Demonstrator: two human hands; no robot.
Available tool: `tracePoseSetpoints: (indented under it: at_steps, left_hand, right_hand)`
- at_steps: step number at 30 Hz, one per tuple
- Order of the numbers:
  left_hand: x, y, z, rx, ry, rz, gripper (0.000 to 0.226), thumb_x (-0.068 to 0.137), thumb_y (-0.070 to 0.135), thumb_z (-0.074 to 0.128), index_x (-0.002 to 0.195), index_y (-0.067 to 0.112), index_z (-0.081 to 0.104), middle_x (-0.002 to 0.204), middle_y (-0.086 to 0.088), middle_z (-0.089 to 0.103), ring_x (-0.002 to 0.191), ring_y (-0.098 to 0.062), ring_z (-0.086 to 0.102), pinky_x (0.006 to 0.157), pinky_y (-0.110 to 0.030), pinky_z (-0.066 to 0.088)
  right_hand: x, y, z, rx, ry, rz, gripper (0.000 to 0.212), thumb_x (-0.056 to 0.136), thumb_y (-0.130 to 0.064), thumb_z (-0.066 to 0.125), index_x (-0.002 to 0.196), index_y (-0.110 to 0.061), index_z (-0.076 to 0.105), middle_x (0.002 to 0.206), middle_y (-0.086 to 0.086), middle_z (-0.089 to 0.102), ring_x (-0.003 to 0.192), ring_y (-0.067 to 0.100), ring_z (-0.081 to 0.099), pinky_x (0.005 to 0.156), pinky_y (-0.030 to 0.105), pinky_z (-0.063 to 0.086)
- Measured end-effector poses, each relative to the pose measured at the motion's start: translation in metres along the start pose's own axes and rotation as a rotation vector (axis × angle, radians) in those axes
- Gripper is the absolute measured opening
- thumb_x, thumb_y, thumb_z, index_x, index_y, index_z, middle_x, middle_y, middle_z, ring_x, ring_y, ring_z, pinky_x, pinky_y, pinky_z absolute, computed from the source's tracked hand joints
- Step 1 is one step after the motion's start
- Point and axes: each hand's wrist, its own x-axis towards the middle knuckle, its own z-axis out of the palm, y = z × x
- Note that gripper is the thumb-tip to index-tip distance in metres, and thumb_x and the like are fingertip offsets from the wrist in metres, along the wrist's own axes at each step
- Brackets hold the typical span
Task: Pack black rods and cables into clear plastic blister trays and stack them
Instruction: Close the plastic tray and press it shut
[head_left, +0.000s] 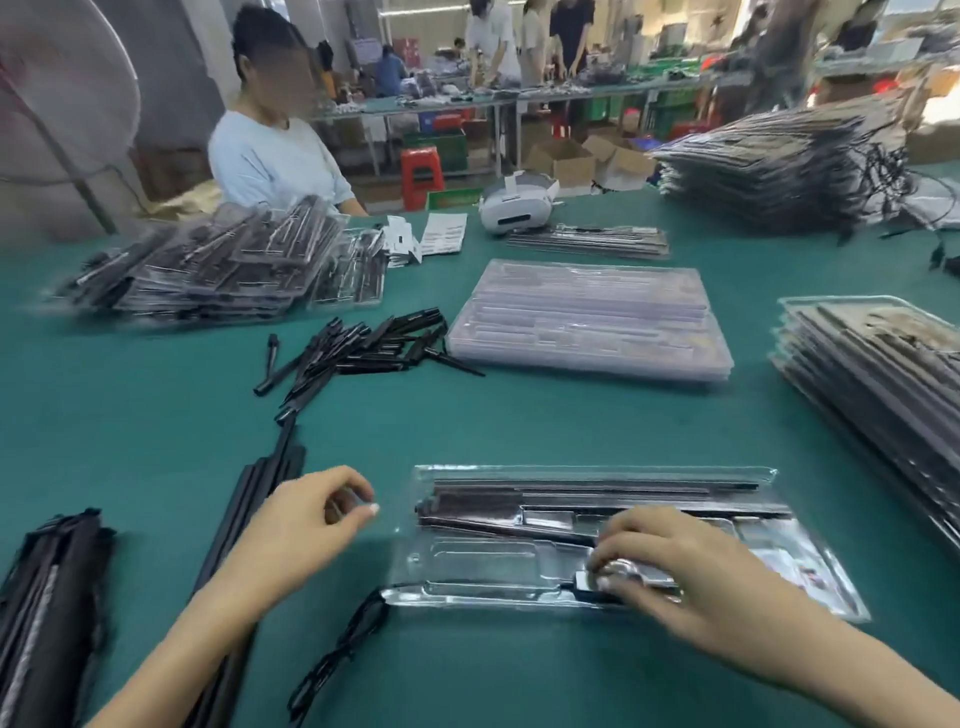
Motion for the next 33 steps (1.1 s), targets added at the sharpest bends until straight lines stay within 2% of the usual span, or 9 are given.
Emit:
tracePoseSetpoints:
  at_steps: [4, 8, 11, 14, 20, 25, 28, 30, 33]
  left_hand:
    - [-0.016, -0.015, 0.015, -0.198, -0.358, -0.170, 0.014, 0.088, 0.035, 0.065, 0.086, 0.022, 0.068, 0.074, 0.008, 0.069, 0.062, -0.004, 0.061, 0.061, -0.012, 0.043]
    - [-0.013, -0.013, 0.029, -0.359, -0.350, -0.282, 0.027, 0.080, 0.034, 0.075, 0.089, 0.013, 0.061, 0.067, 0.000, 0.062, 0.051, -0.007, 0.053, 0.052, -0.018, 0.040]
    - [-0.004, -0.013, 0.032, -0.413, -0.358, -0.284, 0.028, 0.075, 0.017, 0.079, 0.087, 0.014, 0.054, 0.060, 0.003, 0.061, 0.045, -0.007, 0.049, 0.052, -0.021, 0.040]
    - [0.000, -0.016, 0.035, -0.456, -0.404, -0.306, 0.031, 0.075, 0.014, 0.079, 0.088, 0.016, 0.051, 0.058, 0.006, 0.060, 0.044, -0.007, 0.047, 0.046, -0.018, 0.038]
    - [0.001, -0.023, 0.042, -0.452, -0.398, -0.254, 0.032, 0.074, 0.018, 0.080, 0.088, 0.019, 0.050, 0.052, 0.012, 0.058, 0.044, -0.004, 0.045, 0.048, -0.021, 0.036]
    - [0.000, -0.026, 0.041, -0.469, -0.391, -0.221, 0.040, 0.066, 0.036, 0.082, 0.089, 0.022, 0.052, 0.057, 0.012, 0.060, 0.046, -0.002, 0.049, 0.054, -0.023, 0.037]
    - [0.001, -0.029, 0.042, -0.453, -0.383, -0.209, 0.035, 0.072, 0.034, 0.082, 0.087, 0.024, 0.053, 0.061, 0.012, 0.059, 0.046, 0.001, 0.048, 0.056, -0.023, 0.038]
    - [0.002, -0.030, 0.043, -0.424, -0.371, -0.201, 0.034, 0.070, 0.036, 0.083, 0.086, 0.025, 0.055, 0.064, 0.013, 0.057, 0.047, 0.003, 0.046, 0.056, -0.022, 0.036]
    - [0.010, -0.027, 0.044, -0.322, -0.315, -0.192, 0.035, 0.066, 0.047, 0.082, 0.082, 0.030, 0.056, 0.067, 0.015, 0.053, 0.053, 0.005, 0.046, 0.055, -0.018, 0.035]
  right_hand:
    - [0.092, -0.023, 0.027, 0.174, -0.187, -0.101, 0.027, 0.093, -0.035, 0.059, 0.120, -0.032, 0.063, 0.126, -0.007, 0.052, 0.120, 0.009, 0.041, 0.104, 0.033, 0.035]
    - [0.174, -0.047, 0.042, -0.033, -0.404, -0.113, 0.063, 0.079, -0.053, 0.069, 0.136, -0.041, 0.044, 0.145, -0.001, 0.031, 0.137, 0.019, 0.017, 0.110, 0.047, 0.020]
    - [0.206, -0.062, 0.056, -0.294, -0.608, -0.200, 0.073, 0.073, -0.056, 0.074, 0.136, -0.043, 0.040, 0.147, 0.000, 0.026, 0.138, 0.022, 0.015, 0.108, 0.056, 0.018]
    - [0.219, -0.072, 0.067, -0.394, -0.723, -0.222, 0.080, 0.069, -0.054, 0.078, 0.136, -0.045, 0.036, 0.147, -0.001, 0.024, 0.136, 0.023, 0.018, 0.104, 0.057, 0.023]
    - [0.231, -0.075, 0.066, -0.407, -0.772, -0.222, 0.086, 0.061, -0.054, 0.083, 0.131, -0.048, 0.032, 0.138, 0.002, 0.020, 0.128, 0.024, 0.022, 0.093, 0.049, 0.031]
    - [0.237, -0.072, 0.068, -0.372, -0.815, -0.208, 0.087, 0.060, -0.054, 0.083, 0.129, -0.047, 0.031, 0.134, 0.001, 0.017, 0.126, 0.025, 0.021, 0.086, 0.040, 0.027]
    - [0.234, -0.076, 0.071, -0.371, -0.801, -0.158, 0.088, 0.058, -0.051, 0.085, 0.128, -0.047, 0.032, 0.133, 0.000, 0.017, 0.125, 0.023, 0.020, 0.095, 0.057, 0.030]
    - [0.231, -0.081, 0.074, -0.395, -0.788, -0.124, 0.090, 0.057, -0.046, 0.087, 0.129, -0.044, 0.033, 0.133, 0.002, 0.018, 0.125, 0.024, 0.019, 0.099, 0.073, 0.022]
    - [0.227, -0.087, 0.078, -0.429, -0.753, -0.094, 0.095, 0.057, -0.037, 0.089, 0.133, -0.040, 0.031, 0.134, 0.004, 0.021, 0.127, 0.027, 0.019, 0.098, 0.080, 0.014]
